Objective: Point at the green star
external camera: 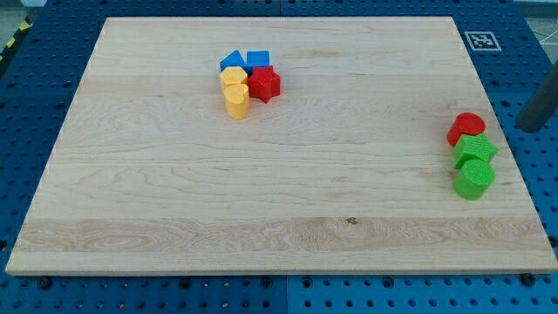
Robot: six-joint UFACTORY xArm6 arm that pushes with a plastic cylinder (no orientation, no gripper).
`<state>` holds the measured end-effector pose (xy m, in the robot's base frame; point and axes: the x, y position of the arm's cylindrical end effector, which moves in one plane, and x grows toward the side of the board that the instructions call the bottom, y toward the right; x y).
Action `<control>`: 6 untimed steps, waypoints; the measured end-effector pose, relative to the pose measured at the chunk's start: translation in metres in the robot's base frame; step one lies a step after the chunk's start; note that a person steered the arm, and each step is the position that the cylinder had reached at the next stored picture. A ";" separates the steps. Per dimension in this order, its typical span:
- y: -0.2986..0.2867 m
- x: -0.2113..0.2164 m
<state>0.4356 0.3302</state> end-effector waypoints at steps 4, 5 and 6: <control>-0.044 0.027; -0.045 0.047; -0.048 0.066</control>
